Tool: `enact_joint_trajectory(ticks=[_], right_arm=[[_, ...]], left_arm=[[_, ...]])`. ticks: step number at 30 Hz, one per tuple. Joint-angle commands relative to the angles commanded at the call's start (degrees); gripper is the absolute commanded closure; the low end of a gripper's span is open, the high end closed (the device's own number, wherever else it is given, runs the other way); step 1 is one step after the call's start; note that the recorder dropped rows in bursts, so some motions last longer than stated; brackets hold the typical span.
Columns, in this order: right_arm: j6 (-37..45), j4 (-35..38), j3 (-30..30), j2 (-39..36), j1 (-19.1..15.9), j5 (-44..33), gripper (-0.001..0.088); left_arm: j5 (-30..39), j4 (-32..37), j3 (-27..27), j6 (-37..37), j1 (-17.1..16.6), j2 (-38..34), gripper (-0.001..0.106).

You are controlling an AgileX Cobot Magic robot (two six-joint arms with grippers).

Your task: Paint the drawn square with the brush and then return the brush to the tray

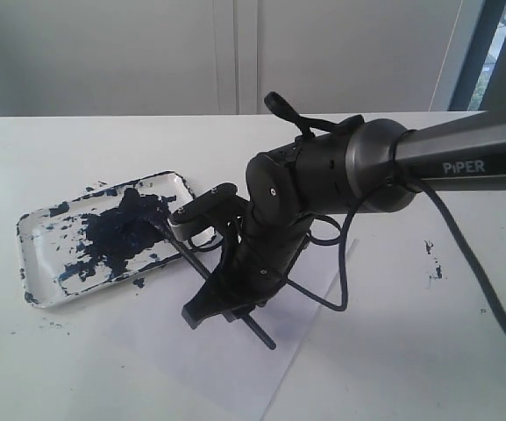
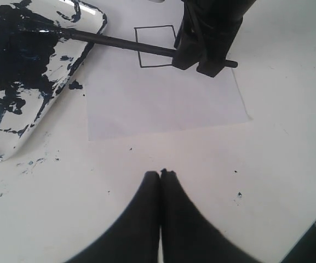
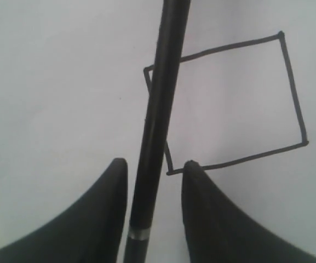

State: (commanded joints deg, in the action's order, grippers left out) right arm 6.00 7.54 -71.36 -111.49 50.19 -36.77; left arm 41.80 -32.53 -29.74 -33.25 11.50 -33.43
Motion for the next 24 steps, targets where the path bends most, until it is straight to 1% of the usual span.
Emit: enact_joint_trajectory(ticks=[1,5,7,13,20,24], right_arm=[[0.00,0.00,0.00,0.00,0.00,0.00,0.0563],[0.00,0.00,0.00,0.00,0.00,0.00,0.0712],[0.00,0.00,0.00,0.00,0.00,0.00,0.0762],[-0.14,0.00,0.00,0.00,0.00,-0.26,0.0859],[-0.14,0.00,0.00,0.79,0.00,-2.13,0.0868],[-0.14,-0.11,0.00,5.02,0.00,-4.30,0.0868]], left_arm=[[0.00,0.00,0.00,0.00,0.00,0.00,0.105],[0.00,0.00,0.00,0.00,0.00,0.00,0.105],[0.00,0.00,0.00,0.00,0.00,0.00,0.105],[0.00,0.00,0.00,0.00,0.00,0.00,0.105],[0.00,0.00,0.00,0.00,0.00,0.00,0.105],[-0.11,0.00,0.00,0.00,0.00,0.00,0.105]])
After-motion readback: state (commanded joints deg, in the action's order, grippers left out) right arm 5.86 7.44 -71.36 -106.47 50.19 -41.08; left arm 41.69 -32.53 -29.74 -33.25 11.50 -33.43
